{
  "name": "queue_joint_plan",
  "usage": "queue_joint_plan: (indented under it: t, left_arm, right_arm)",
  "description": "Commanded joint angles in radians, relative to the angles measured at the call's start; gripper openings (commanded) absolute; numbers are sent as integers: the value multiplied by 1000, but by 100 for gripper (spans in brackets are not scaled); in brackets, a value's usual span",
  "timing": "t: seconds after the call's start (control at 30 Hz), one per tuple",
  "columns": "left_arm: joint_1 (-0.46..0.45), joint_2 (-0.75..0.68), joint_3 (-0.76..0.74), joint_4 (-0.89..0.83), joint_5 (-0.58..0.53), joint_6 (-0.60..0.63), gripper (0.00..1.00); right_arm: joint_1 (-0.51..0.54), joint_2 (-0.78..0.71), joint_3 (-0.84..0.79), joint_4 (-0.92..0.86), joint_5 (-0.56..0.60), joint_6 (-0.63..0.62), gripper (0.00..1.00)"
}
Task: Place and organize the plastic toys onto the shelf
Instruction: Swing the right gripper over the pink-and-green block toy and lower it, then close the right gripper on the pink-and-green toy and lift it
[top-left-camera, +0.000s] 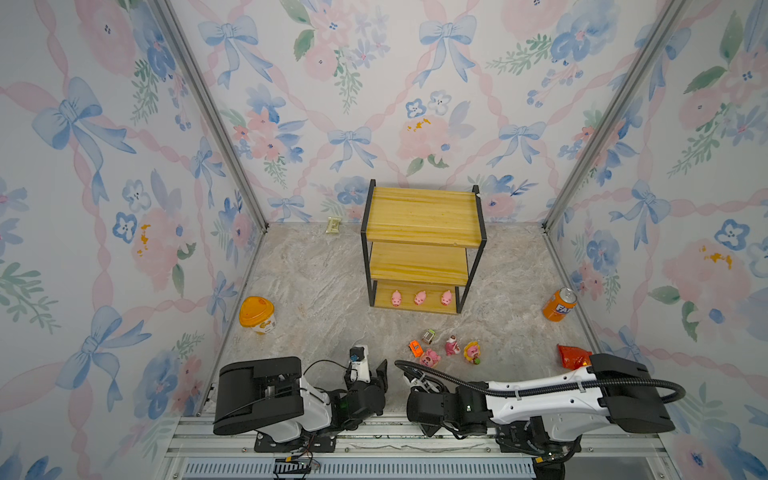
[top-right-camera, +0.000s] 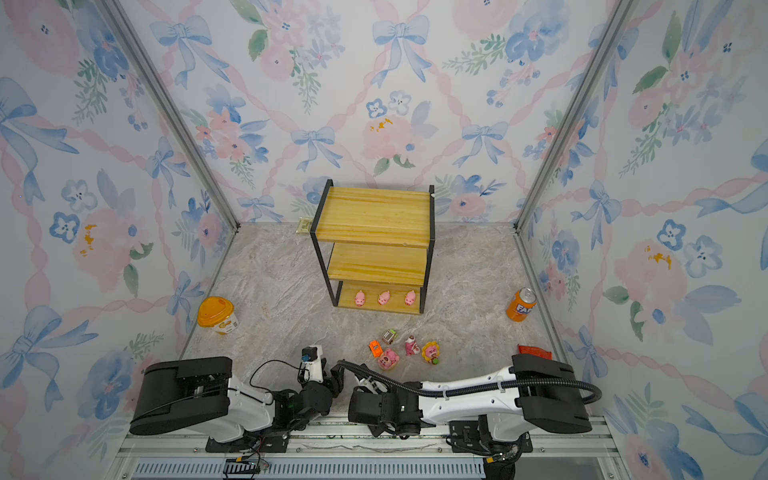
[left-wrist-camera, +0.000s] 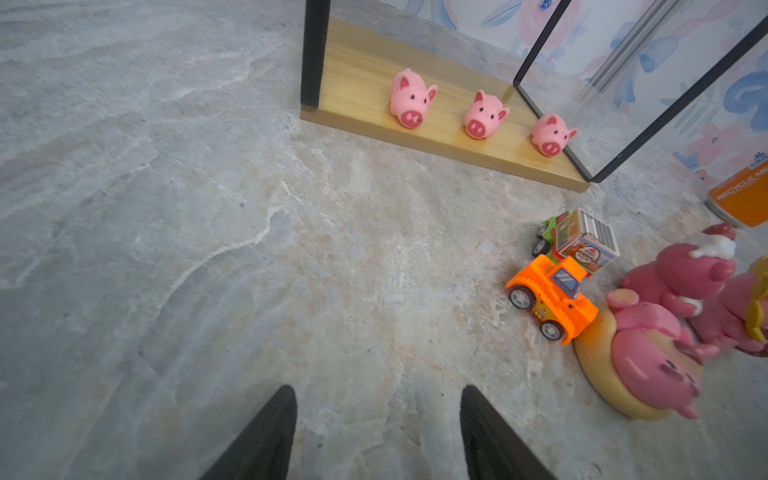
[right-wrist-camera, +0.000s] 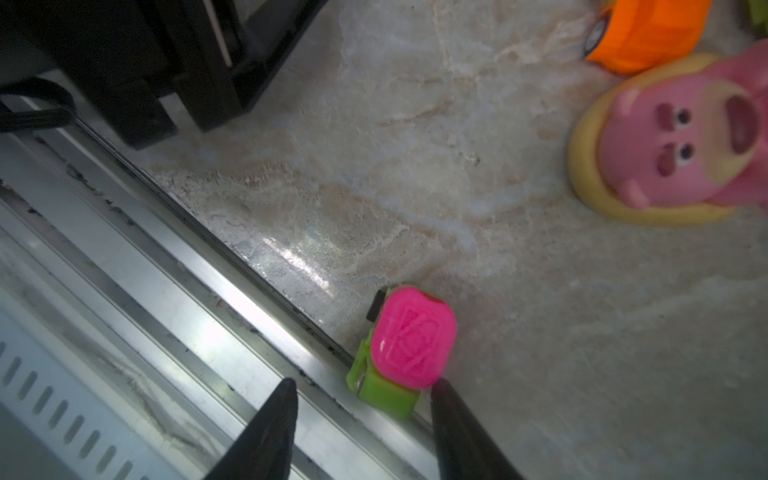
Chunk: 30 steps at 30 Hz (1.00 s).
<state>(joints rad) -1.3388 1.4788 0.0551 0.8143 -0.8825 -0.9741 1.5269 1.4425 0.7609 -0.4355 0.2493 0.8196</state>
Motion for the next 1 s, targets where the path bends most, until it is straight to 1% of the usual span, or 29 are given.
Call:
queue_joint_plan:
  t: [0.0, 0.57, 0.77, 0.97]
  left_arm:
    - [-2, 40, -25, -133, 57, -40, 65]
    - [-1, 47, -23, -133, 51, -50, 65]
    - [-2, 54, -24, -133, 55, -61, 65]
    - [-2, 58, -24, -133, 53, -61, 65]
  right_arm:
    - [0, 16, 9, 6, -4, 4, 54]
    - [-43, 38, -22, 35, -5, -3, 48]
    - [-50, 47, -21, 30, 5, -3, 45]
    - [-57, 63, -16, 29, 7, -7, 40]
